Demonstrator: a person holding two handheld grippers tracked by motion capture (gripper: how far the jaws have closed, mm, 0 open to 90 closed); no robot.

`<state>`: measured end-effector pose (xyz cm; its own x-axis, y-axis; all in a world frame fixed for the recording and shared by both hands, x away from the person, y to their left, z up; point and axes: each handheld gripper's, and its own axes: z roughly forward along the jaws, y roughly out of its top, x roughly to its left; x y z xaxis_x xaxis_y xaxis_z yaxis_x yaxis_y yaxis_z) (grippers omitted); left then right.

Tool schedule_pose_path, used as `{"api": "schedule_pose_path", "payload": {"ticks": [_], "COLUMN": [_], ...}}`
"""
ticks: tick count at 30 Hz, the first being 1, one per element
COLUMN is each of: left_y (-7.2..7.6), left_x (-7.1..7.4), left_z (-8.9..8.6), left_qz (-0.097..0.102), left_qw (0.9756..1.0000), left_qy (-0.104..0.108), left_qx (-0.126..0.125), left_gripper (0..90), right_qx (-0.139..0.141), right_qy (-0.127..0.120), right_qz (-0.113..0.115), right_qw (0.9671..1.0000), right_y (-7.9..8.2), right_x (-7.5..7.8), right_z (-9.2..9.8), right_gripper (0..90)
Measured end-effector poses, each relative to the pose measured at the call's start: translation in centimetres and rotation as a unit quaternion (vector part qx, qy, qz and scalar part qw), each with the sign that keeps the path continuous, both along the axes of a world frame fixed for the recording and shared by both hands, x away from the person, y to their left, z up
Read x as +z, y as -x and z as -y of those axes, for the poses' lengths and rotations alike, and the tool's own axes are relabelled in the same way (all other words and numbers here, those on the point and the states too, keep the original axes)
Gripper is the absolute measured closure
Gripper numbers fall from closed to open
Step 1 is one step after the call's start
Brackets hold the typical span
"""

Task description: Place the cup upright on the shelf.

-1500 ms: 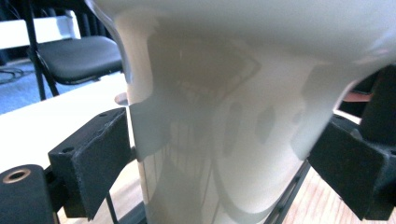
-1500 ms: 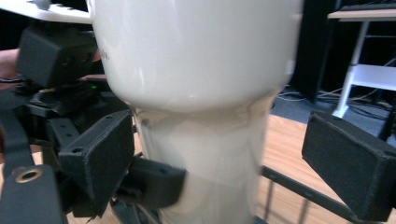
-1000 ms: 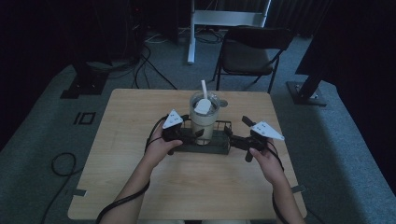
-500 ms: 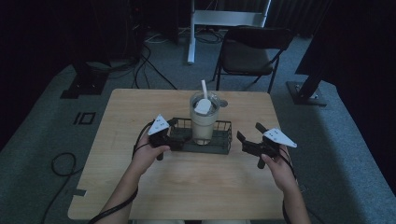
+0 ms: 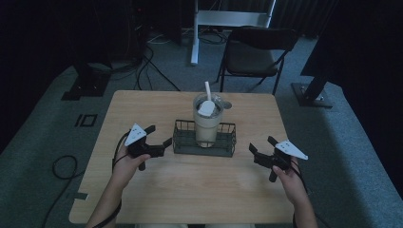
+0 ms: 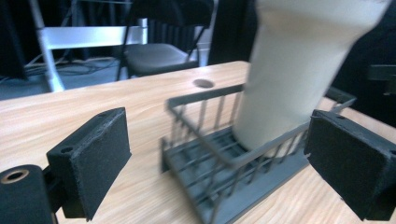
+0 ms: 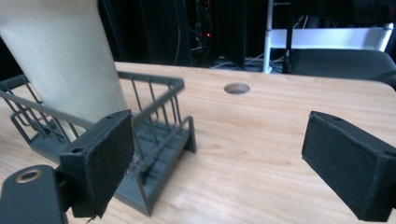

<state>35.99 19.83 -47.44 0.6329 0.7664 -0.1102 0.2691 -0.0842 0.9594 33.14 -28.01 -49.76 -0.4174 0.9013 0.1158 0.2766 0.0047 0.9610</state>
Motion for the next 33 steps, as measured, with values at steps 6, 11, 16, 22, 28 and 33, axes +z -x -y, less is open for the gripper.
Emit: {"api": "schedule_pose_path", "payload": {"ticks": [6,11,16,22,28,33], "left_y": [0.8,2.0,3.5,5.0,6.6,8.0], "left_x": [-0.8,-1.6,-2.6,-3.4,-4.2,-4.9], "left_z": [-2.4,-4.5,-6.8,-9.1,-10.5,-11.5], "left_qz": [-0.014,-0.031,-0.051,-0.066,-0.092,-0.128], "left_qw": [0.9991,0.9956,0.9904,0.9816,0.9737,0.9616], "left_qy": [-0.002,-0.017,-0.022,-0.037,-0.049,-0.065], "left_qx": [0.039,0.087,0.127,0.175,0.203,0.234], "left_gripper": [7.3,7.4,7.4,7.4,7.4,7.4], "right_qx": [-0.01,-0.014,-0.023,-0.027,-0.032,-0.031], "right_qy": [-0.004,0.002,0.017,0.023,0.032,0.054], "right_qz": [-0.013,-0.018,-0.03,-0.047,-0.081,-0.105], "right_qw": [0.9999,0.9997,0.9992,0.9983,0.9957,0.9925], "right_y": [0.4,0.7,1.0,1.6,2.0,2.4], "right_x": [-0.7,-1.3,-2.1,-2.8,-3.5,-3.9], "right_z": [0.8,1.2,1.8,2.2,2.3,2.2], "right_gripper": [9.4,9.4,9.4,9.4,9.4,9.4]}}
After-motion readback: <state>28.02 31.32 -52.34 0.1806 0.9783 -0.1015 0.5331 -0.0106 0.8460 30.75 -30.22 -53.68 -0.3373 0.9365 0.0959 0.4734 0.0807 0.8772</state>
